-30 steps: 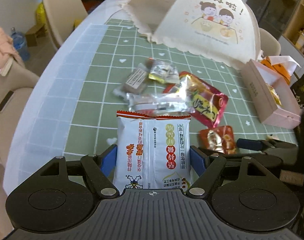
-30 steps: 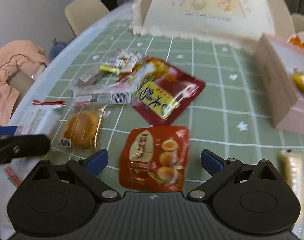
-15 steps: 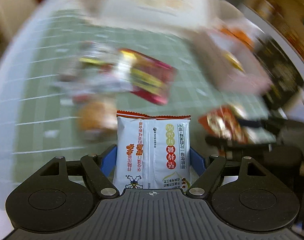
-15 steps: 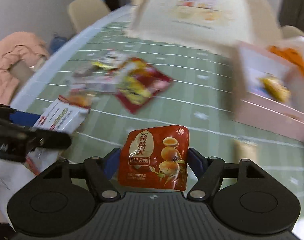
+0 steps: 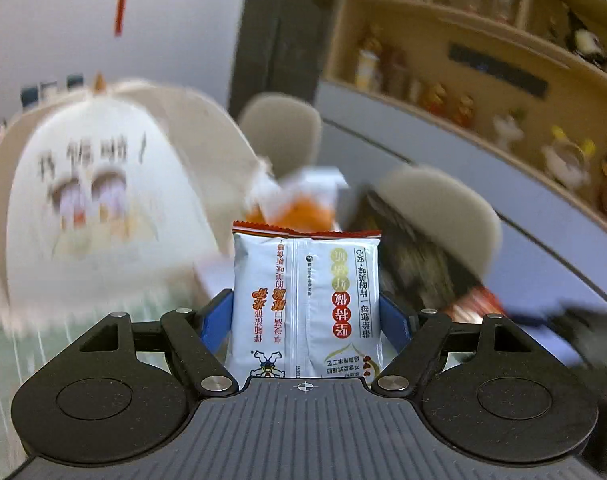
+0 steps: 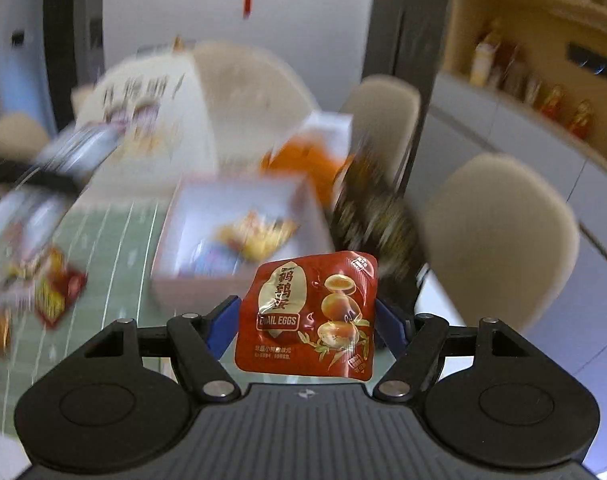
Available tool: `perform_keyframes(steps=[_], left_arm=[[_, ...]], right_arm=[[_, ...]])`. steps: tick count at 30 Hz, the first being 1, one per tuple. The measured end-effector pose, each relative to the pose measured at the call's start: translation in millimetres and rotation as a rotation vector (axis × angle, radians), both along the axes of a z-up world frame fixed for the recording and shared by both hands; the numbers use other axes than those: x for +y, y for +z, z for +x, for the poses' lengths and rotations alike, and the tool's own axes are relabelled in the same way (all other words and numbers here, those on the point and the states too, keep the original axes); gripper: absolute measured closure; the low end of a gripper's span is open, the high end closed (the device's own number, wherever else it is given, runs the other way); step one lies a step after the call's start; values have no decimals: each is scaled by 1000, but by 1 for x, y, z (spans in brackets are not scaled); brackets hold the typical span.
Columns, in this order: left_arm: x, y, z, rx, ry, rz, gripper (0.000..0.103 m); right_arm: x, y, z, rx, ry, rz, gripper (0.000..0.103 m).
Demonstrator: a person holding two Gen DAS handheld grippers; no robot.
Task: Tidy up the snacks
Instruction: 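Carry the cracker pack with the left gripper while the right carries the quail-egg pack into the box, then grasp the yellow egg-yolk treat tray with the right gripper and lift it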
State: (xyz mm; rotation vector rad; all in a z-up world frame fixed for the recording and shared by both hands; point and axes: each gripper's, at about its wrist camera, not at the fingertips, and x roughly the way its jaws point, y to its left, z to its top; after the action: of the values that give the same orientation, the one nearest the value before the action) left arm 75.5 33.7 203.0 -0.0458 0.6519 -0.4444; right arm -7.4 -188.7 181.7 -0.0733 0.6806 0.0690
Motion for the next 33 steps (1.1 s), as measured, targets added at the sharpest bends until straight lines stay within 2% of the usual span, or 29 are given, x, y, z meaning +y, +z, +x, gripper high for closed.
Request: perform_keyframes(steps=[3,5,6,8,10,11,12,15,18,20,21,23,25,26,28,29,30,31,33], left_arm=[[-23,-16,69,95,-8,-48,22],[-40,-42,109,164,1,-8,21],[-46,-52,122,170,29,18,22],[-58,-82,142,174,46,56,22],[-63,-110,158,233,46,89,22],[-61,-114,157,225,90,75,22],[-55,-114,153,211,115,31,22],[-34,-105,144,209,105,-106,22],[-15,-99,139,204,93,-152,22],[-19,-105,143,273,57,-142,22],[-26,-105,143,261,44,-127,22],[-36,-92,139,173,33,-91,22],[-60,-98,147,183,0,62,26],[-64,-100,147,168,15,92,28],[-53,-100,143,166,69,-4,29],[-46,-103,142,208,75,-59,29],[-43,-105,141,239,75,-85,29],[-42,-106,140,234,89,-73,29],[-38,-100,126,165,128,-20,30]], right_arm=[[-6,9,6,-35,13,20,30],[-10,9,6,-45,21,13,30],[-11,8,6,-46,21,10,30],[-16,3,5,-32,25,26,30],[-21,-6,4,5,23,36,30],[-21,-11,4,21,18,25,30],[-23,-16,3,31,15,14,30],[-24,-23,8,66,32,22,30],[-17,-29,27,78,58,26,32],[-8,-35,41,90,75,28,37],[-3,-37,48,99,76,35,38],[7,-40,59,112,86,51,47],[14,-40,58,93,104,46,47],[16,-39,54,78,109,38,47],[14,-40,44,70,122,28,44],[11,-43,39,80,137,31,34],[8,-48,34,97,154,37,29],[5,-54,30,113,161,39,24],[-2,-70,18,152,152,24,24]])
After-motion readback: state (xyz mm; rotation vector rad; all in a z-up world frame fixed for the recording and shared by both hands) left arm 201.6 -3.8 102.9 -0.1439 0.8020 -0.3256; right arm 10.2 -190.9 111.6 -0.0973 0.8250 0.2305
